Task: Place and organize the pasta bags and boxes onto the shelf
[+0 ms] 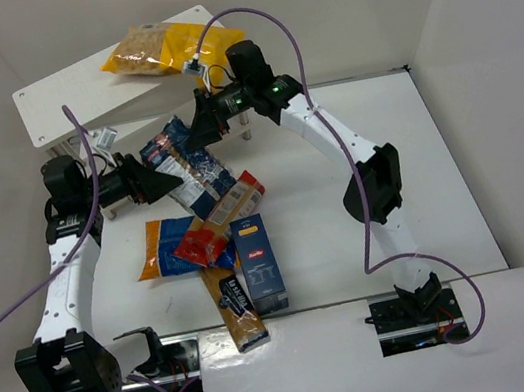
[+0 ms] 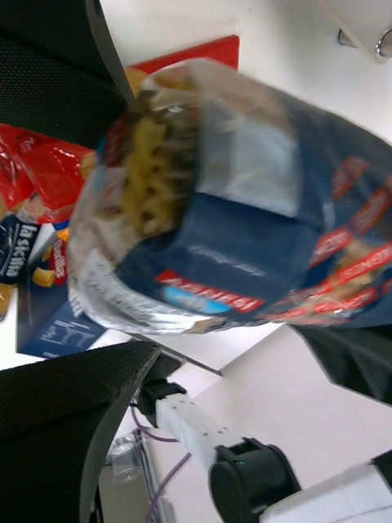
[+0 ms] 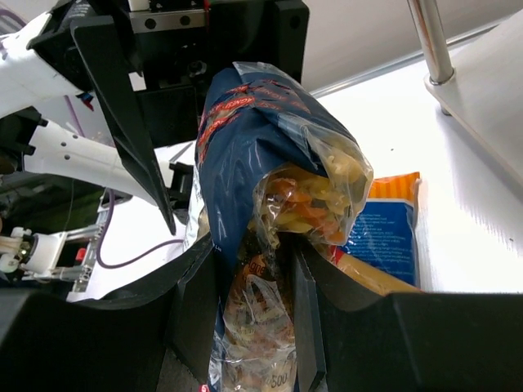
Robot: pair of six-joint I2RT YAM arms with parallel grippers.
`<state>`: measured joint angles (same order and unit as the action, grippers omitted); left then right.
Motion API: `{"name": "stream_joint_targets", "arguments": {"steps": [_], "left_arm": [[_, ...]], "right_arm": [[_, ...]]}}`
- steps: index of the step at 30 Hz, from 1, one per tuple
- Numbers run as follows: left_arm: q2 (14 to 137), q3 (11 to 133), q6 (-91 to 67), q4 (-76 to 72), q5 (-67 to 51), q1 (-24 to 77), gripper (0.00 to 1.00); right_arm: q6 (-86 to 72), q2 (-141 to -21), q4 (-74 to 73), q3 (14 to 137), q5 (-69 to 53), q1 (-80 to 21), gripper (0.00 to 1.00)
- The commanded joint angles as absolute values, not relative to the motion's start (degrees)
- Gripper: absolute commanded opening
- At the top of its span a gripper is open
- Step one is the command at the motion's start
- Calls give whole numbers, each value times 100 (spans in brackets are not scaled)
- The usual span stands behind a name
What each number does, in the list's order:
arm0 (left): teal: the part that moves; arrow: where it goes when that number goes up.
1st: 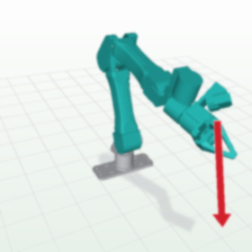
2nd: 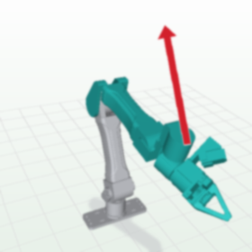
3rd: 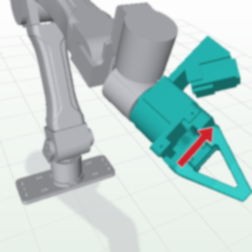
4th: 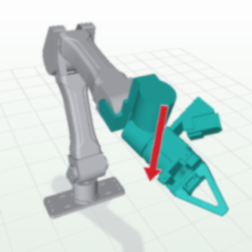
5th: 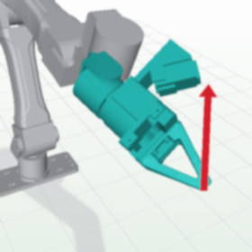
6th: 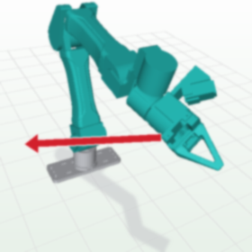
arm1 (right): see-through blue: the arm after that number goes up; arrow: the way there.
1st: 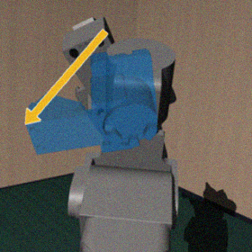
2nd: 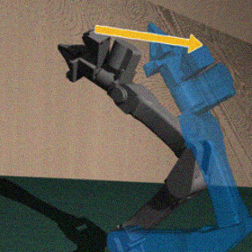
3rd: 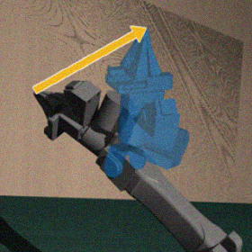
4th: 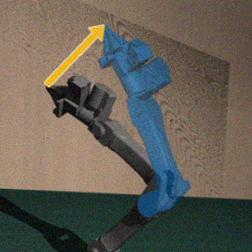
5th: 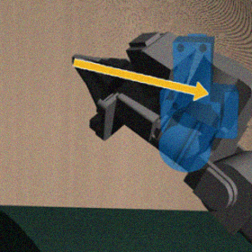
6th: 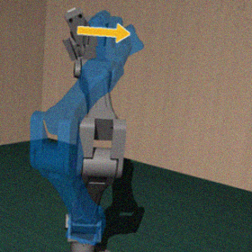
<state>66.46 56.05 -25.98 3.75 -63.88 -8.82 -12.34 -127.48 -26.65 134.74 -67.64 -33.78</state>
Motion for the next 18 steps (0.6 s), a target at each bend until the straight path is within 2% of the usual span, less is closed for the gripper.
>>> {"name": "stream_joint_targets", "arguments": {"steps": [1, 4, 8, 10, 11, 12, 13, 16, 17, 18], "left_arm": [[6732, 5897, -3347, -676, -6275, -686, 95], [6732, 5828, -3471, -896, -6214, -633, 91], [6732, 5774, -3595, -1011, -6214, -633, 80], [6732, 5774, -3647, -1151, -6292, -633, 60], [6732, 5774, -3700, -1221, -6293, -581, 45], [6785, 5774, -3700, -1222, -6293, -580, 13], [6785, 5853, -3700, -1091, -6241, -580, 0], [6785, 6081, -3245, -627, -6223, -580, 0], [6733, 6178, -3026, -398, -6223, -580, 0], [6637, 6248, -2719, -256, -6223, -580, 0]], "right_arm": [[-1503, -12665, -2496, 13965, -7242, -3524, 0], [-1503, -12665, -2549, 14019, -7242, -3524, 0], [-1503, -12665, -2549, 14019, -7242, -3524, 0], [-1503, -12665, -2549, 14019, -7242, -3577, 0], [-1442, -12726, -2610, 14019, -7294, -3647, 0], [-1441, -12727, -2610, 14019, -7295, -3647, 0], [-1441, -12779, -2610, 14019, -7347, -3700, 0], [-1441, -12832, -2742, 14088, -7217, -3762, 0], [-1441, -12832, -2812, 14089, -7146, -3814, 6], [-1380, -12832, -2873, 14089, -7146, -3814, 41]]}}
